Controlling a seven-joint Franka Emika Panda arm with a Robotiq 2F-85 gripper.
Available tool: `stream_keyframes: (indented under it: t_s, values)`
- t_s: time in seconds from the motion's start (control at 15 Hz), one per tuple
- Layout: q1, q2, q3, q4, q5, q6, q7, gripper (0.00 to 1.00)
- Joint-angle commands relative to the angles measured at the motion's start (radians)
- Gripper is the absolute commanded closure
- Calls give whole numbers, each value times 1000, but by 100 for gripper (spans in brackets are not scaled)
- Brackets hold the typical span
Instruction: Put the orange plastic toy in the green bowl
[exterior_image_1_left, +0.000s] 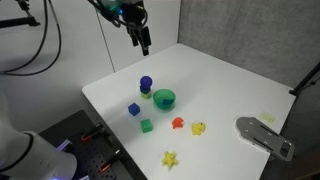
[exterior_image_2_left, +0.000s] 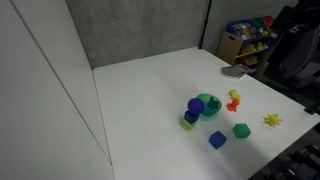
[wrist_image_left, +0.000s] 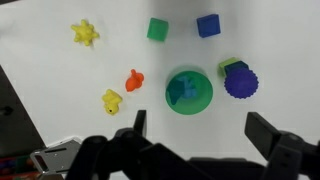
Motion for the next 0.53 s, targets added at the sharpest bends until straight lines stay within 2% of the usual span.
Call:
stream_keyframes:
  t_s: [0.0,0.47]
  values:
    - [-32,142,-13,90,-42,19,65,0]
    - [-59,361,-77,135,-111,95,217,0]
